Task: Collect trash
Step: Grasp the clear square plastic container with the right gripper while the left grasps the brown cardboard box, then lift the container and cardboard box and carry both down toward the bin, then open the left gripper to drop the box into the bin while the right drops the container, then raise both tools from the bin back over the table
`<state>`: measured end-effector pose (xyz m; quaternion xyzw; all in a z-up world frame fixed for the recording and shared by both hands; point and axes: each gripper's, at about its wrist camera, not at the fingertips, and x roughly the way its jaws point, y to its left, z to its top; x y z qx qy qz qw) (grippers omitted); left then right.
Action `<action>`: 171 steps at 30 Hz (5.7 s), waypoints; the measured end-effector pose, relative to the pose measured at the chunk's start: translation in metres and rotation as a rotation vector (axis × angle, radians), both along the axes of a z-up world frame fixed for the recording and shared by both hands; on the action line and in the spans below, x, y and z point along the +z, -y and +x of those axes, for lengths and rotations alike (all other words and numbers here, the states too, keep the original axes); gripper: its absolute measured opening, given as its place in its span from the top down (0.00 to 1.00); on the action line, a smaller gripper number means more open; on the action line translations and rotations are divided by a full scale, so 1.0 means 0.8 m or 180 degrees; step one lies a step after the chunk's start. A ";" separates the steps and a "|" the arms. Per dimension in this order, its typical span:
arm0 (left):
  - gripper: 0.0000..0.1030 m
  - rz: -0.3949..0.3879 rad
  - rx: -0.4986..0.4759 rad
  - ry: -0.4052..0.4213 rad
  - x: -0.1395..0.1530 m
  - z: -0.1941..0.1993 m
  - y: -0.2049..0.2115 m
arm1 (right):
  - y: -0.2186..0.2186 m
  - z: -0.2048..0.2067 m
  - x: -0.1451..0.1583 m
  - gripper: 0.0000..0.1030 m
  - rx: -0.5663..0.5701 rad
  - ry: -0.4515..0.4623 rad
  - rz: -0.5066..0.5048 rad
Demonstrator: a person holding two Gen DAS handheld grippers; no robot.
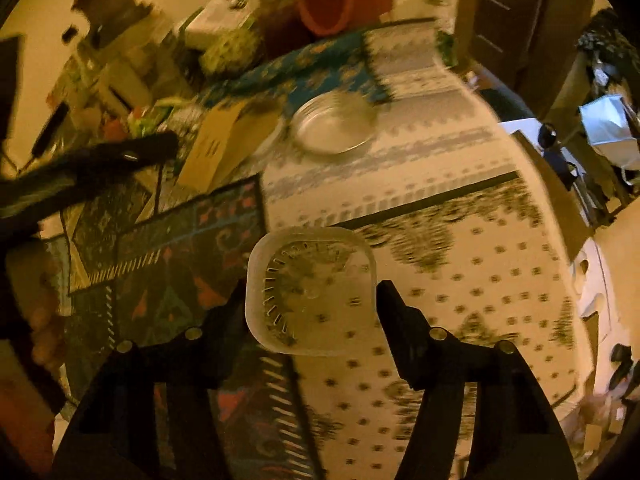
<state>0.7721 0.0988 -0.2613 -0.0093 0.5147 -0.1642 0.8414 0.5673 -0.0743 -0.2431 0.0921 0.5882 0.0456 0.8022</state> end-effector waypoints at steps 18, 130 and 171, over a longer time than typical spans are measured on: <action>0.62 0.0287 0.0131 -0.0121 -0.012 0.011 0.041 | 0.067 -0.032 0.069 0.44 -0.0227 0.0453 -0.0032; 0.62 0.0025 0.1581 -0.0745 -0.331 -0.665 0.027 | 0.043 -0.402 -0.264 0.44 0.1103 -0.0084 0.0338; 0.35 0.0068 0.1281 -0.0693 -0.298 -0.595 0.068 | 0.080 -0.372 -0.216 0.25 0.0931 0.0011 -0.0008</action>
